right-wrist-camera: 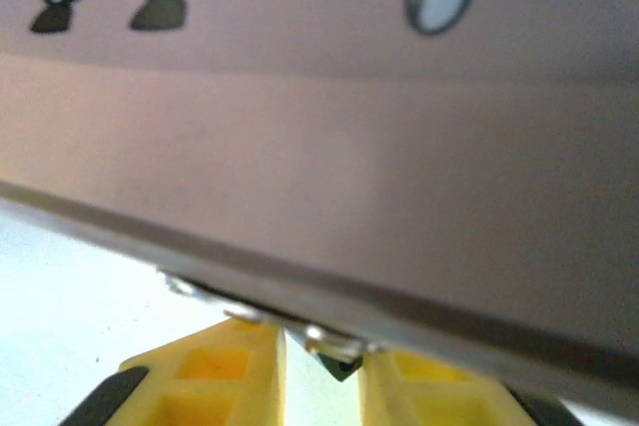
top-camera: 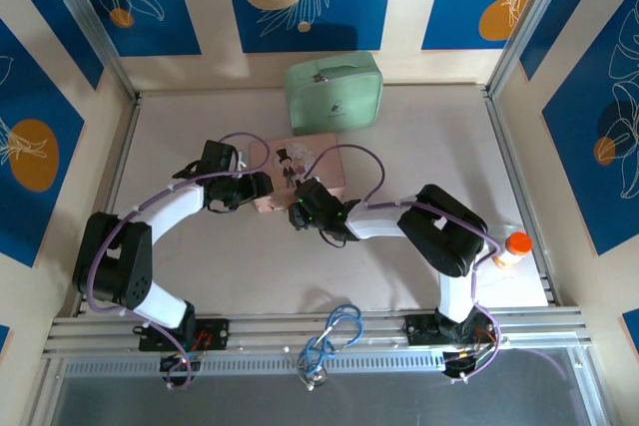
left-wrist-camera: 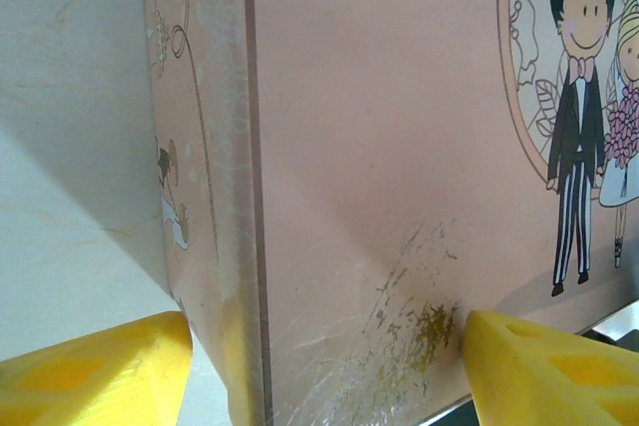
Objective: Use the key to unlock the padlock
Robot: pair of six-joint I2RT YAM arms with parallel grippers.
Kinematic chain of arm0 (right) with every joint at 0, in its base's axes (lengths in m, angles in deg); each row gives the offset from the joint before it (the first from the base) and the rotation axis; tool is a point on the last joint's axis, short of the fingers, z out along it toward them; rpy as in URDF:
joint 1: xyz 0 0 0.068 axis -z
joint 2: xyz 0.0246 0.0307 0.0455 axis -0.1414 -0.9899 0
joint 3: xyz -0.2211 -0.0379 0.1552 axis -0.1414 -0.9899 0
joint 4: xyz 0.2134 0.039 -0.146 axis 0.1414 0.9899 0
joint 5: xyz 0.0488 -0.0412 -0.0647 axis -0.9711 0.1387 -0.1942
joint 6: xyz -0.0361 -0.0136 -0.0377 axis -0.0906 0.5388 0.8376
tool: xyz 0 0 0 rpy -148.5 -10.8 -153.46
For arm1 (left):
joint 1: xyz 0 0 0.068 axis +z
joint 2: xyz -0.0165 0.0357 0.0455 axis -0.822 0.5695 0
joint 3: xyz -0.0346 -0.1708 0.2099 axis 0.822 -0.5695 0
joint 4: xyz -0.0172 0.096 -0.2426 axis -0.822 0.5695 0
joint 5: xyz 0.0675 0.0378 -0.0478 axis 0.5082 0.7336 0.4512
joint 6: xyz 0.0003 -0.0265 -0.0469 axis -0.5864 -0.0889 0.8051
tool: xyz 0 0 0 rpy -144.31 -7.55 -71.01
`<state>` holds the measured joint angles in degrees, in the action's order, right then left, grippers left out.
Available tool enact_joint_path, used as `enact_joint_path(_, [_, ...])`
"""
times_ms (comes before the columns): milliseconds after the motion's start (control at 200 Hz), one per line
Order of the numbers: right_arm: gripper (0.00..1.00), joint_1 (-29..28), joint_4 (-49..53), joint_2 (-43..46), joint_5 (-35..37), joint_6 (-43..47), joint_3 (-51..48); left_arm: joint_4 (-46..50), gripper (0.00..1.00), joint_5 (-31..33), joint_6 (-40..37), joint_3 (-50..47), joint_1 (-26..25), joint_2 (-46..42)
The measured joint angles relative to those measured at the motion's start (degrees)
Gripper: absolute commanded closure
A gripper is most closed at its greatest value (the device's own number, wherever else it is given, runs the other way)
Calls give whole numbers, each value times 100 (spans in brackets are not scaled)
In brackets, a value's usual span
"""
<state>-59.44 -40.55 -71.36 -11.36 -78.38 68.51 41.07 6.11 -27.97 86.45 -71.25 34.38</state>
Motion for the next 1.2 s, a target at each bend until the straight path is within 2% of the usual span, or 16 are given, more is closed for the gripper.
enact_joint_path(495, [100,-46,103,46,57,-96,11,-33,30,20,2,0,17,0])
enact_joint_path(960, [100,-35,127,195,-133,-415,-101,-96,30,15,76,-37,17,-11])
enact_joint_path(1201, [100,44,-197,315,-361,-568,-400,-96,31,-4,133,-39,17,-11])
